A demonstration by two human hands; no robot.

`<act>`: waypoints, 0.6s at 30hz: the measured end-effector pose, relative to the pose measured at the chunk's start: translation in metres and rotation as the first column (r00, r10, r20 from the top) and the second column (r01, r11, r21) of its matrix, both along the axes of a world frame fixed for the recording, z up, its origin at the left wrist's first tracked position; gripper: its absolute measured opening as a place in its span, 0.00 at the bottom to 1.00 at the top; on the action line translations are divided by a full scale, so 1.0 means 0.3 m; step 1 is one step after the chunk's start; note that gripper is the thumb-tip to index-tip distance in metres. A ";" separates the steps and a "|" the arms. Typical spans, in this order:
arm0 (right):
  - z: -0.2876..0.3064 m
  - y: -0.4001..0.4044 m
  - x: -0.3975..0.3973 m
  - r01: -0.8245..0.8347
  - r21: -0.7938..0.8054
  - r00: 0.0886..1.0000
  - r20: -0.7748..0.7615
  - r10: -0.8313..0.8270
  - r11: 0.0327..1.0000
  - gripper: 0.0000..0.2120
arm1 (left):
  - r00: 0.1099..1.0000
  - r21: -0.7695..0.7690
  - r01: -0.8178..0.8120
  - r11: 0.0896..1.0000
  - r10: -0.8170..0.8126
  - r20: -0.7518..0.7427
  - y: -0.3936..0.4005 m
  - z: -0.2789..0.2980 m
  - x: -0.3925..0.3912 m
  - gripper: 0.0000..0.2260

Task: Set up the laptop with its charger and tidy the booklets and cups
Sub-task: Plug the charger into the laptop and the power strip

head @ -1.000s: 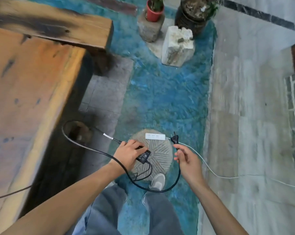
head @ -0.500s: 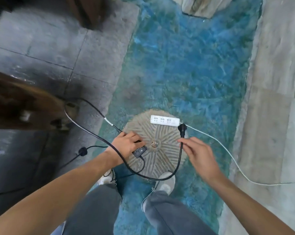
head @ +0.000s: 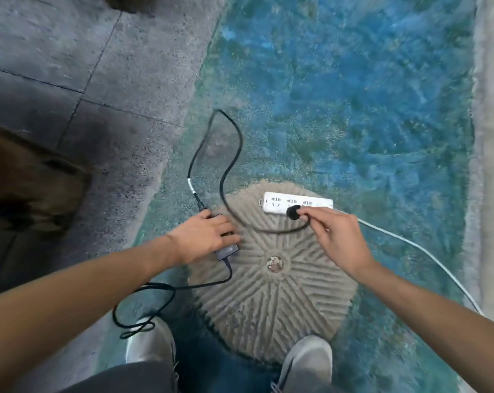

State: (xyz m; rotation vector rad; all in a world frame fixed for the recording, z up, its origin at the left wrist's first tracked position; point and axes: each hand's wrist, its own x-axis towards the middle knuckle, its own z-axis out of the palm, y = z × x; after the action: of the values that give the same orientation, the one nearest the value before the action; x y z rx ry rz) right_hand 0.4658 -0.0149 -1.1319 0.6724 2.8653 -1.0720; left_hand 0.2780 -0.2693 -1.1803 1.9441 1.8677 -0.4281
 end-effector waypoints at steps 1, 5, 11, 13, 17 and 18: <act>-0.029 0.013 -0.022 0.007 0.002 1.000 -0.007 -0.006 1.000 0.14 | 1.000 0.005 0.026 1.000 -0.026 -0.005 -0.002 -0.027 -0.012 0.31; -0.108 0.066 -0.113 0.026 0.010 0.997 -0.067 -0.026 1.000 0.13 | 0.990 0.038 0.140 0.989 -0.139 -0.034 -0.019 -0.090 -0.069 0.28; -0.192 0.122 -0.183 -0.026 -0.034 1.000 0.000 0.026 0.999 0.10 | 0.969 0.035 0.223 0.974 -0.218 -0.120 -0.032 -0.148 -0.160 0.26; -0.212 0.135 -0.190 -0.043 -0.059 0.999 0.029 0.045 0.997 0.06 | 0.967 0.026 0.226 0.974 -0.221 -0.124 -0.022 -0.162 -0.173 0.26; -0.220 0.144 -0.206 -0.059 -0.064 0.996 0.060 0.063 0.996 0.07 | 0.971 0.041 0.224 0.974 -0.219 -0.097 -0.002 -0.180 -0.158 0.25; -0.215 0.144 -0.206 -0.078 -0.059 0.994 0.069 0.082 0.995 0.07 | 0.971 0.051 0.224 0.973 -0.218 -0.093 0.004 -0.185 -0.151 0.24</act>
State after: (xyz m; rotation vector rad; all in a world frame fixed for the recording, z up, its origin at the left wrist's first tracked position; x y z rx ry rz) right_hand 0.4039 0.0283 -1.1965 0.5752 2.7652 -1.0901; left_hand 0.2326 -0.2681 -1.2356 2.2189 1.7397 -0.5357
